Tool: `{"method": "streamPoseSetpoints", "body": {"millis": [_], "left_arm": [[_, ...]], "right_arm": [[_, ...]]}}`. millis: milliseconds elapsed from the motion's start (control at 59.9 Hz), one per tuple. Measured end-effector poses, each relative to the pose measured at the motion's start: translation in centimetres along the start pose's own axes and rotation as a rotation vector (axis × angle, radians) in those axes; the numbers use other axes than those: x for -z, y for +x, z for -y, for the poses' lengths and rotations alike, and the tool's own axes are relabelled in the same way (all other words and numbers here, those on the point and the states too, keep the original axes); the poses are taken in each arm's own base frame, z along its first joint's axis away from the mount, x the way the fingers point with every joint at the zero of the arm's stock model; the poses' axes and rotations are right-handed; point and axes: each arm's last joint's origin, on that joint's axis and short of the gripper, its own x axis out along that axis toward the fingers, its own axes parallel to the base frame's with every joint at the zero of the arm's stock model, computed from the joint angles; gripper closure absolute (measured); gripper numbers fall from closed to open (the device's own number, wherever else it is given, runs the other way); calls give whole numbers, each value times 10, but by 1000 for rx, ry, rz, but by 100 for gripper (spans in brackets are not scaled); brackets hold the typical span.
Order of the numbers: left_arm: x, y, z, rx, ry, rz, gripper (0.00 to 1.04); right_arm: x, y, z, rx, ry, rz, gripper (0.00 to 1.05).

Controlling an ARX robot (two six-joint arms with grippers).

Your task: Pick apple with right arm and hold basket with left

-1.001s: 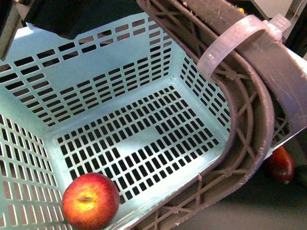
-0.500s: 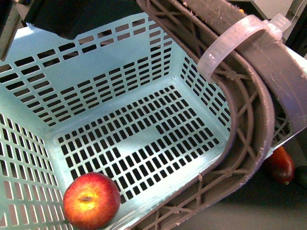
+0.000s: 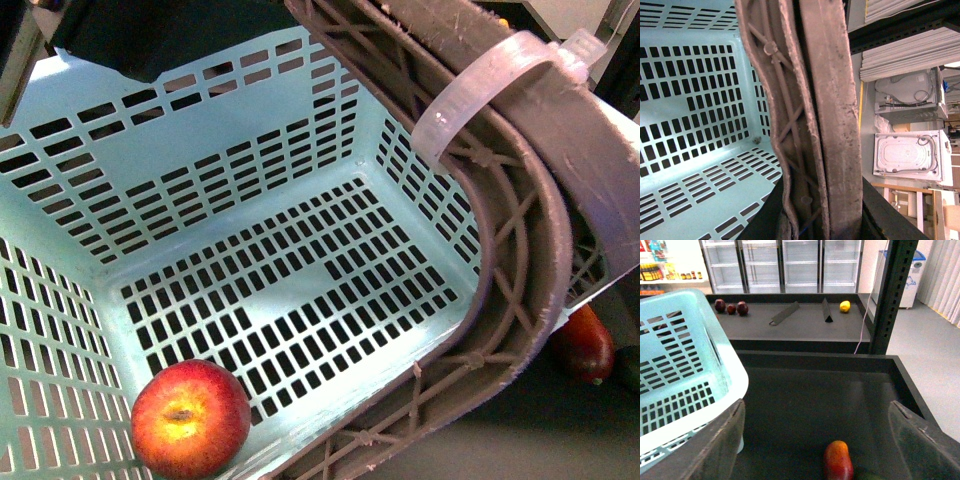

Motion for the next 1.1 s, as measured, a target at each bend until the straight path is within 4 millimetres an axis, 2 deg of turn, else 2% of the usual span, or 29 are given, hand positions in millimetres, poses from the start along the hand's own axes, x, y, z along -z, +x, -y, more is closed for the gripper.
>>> {"method": "streamPoseSetpoints", "body": {"millis": [83, 317, 434, 534, 667, 801, 867, 968, 1101], "left_arm": [[0, 0, 0, 0, 0, 0, 86], [0, 0, 0, -3, 0, 6, 86], [-13, -3, -2, -137, -181, 328, 86], [-37, -7, -20, -202, -267, 440, 86], [-55, -10, -54, -254, -399, 475, 86], [-74, -2, -88, -303, -531, 509, 86], [-87, 7, -117, -377, -621, 550, 86], [-94, 15, -142, -459, -684, 583, 86], [-95, 24, -162, -534, -708, 588, 86]], "right_arm": [[0, 0, 0, 0, 0, 0, 7], [0, 0, 0, 0, 0, 0, 9], [0, 0, 0, 0, 0, 0, 9], [0, 0, 0, 0, 0, 0, 9], [0, 0, 0, 0, 0, 0, 9], [0, 0, 0, 0, 0, 0, 9], [0, 0, 0, 0, 0, 0, 9], [0, 0, 0, 0, 0, 0, 9], [0, 0, 0, 0, 0, 0, 9]]}}
